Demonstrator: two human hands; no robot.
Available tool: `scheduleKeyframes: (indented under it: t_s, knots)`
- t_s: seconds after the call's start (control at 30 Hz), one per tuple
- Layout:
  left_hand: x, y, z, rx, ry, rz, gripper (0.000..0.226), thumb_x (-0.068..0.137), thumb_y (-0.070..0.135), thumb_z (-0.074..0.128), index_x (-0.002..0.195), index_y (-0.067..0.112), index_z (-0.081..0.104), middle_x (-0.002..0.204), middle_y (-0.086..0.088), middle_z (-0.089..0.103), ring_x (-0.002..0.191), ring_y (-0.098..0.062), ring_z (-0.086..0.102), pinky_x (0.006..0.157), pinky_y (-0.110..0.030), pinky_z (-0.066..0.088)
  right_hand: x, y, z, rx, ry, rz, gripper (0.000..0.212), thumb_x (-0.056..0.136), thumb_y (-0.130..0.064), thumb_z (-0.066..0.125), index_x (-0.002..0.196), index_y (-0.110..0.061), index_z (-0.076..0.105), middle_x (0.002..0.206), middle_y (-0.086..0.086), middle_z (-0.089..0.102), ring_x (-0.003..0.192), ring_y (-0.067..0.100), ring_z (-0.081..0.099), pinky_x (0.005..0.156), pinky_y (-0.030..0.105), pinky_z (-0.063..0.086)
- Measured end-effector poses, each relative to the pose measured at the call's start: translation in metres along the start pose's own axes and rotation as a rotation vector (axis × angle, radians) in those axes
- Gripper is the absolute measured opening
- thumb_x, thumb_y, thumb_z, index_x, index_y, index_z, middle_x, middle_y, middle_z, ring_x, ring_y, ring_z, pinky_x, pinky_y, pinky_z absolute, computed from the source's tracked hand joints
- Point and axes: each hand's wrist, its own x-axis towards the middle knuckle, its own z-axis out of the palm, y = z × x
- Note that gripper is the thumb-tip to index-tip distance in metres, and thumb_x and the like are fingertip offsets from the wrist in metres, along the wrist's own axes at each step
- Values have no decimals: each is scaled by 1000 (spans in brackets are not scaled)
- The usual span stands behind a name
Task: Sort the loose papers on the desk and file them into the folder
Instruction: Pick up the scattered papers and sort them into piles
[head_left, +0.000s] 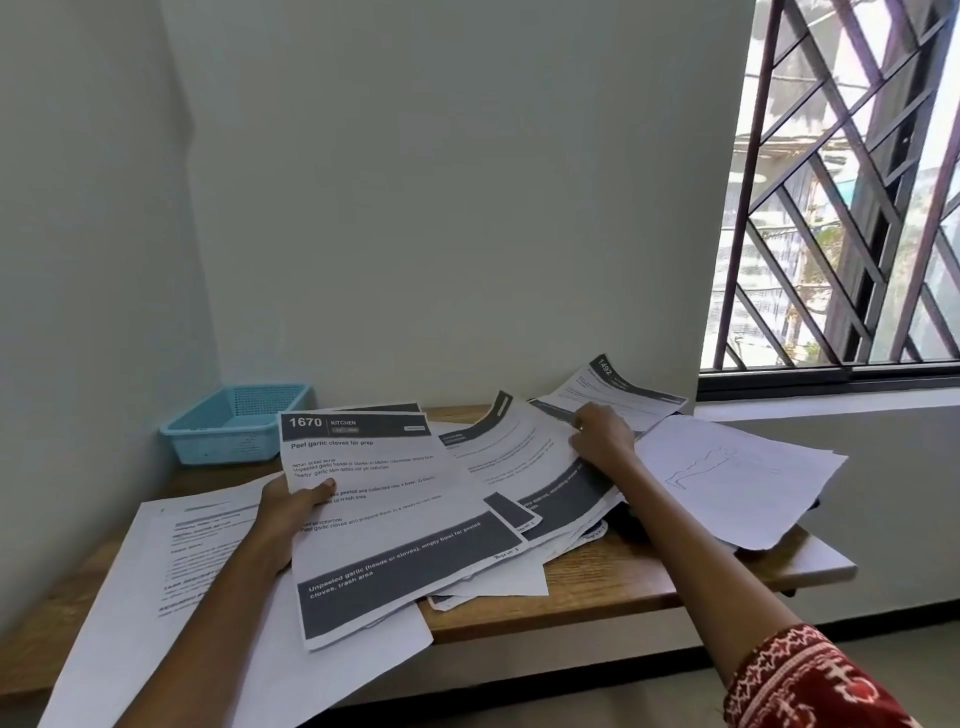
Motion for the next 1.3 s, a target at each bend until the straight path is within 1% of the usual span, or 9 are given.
scheduleKeyframes:
  t_s: [0.5,0.63,0.73,0.83,0.97,1.03,1.1,1.2,1.3]
  knots:
    - [0,-1,-1,36,-10,0,36,87,-3,60,122,-3,53,122,-22,59,107,-39,58,92,-45,46,9,4,-28,-120,269,-49,35,93,2,42,112,-13,68,106,12,67,97,29,63,76,31,45]
    - [-4,2,1,49,-11,4,37,88,-2,60,124,-2,53,122,-20,59,108,-38,58,95,-44,45,6,-4,-41,195,512,-86,42,90,5,41,118,-12,66,110,16,68,99,35,63,79,33,47]
    - [-5,1,1,52,-5,10,38,89,1,59,126,-1,52,122,-17,59,108,-38,58,91,-41,46,4,-25,-54,537,567,-120,35,91,3,45,114,-9,69,110,12,69,94,23,63,75,21,42]
    - [-7,2,3,18,-13,42,38,95,19,54,128,2,50,126,-20,57,103,-35,59,89,-40,46,-2,-47,-60,669,495,-107,29,92,-1,50,113,-6,69,113,11,68,98,20,61,74,14,36]
    - [-7,6,5,-66,51,17,71,91,62,28,132,7,48,127,-19,54,116,-38,52,91,-41,42,-23,-67,-31,632,169,-149,28,92,0,51,115,-1,66,120,11,65,109,20,59,89,21,39]
    - [-3,7,4,-111,34,1,80,83,72,30,131,11,50,126,-18,56,113,-38,55,91,-44,45,-35,-71,-3,543,69,-209,27,92,0,50,114,1,66,121,12,65,110,21,60,93,26,44]
    - [-5,6,4,-64,23,9,67,89,60,41,129,8,51,118,-17,57,107,-36,57,88,-42,46,-42,-69,19,446,-18,-235,29,91,0,51,115,-2,66,122,12,64,113,24,59,95,27,42]
    - [-8,4,5,13,17,38,38,89,14,61,123,0,52,120,-19,59,101,-35,59,85,-38,46,-45,-61,34,362,-260,-241,31,89,-3,56,119,-4,64,125,11,62,114,22,56,90,23,39]
    - [-8,2,8,69,10,108,37,88,-8,54,124,-3,50,124,-23,57,106,-38,57,83,-38,45,-41,-57,40,309,-316,-293,47,87,-20,66,131,-10,53,132,10,56,118,21,54,98,28,41]
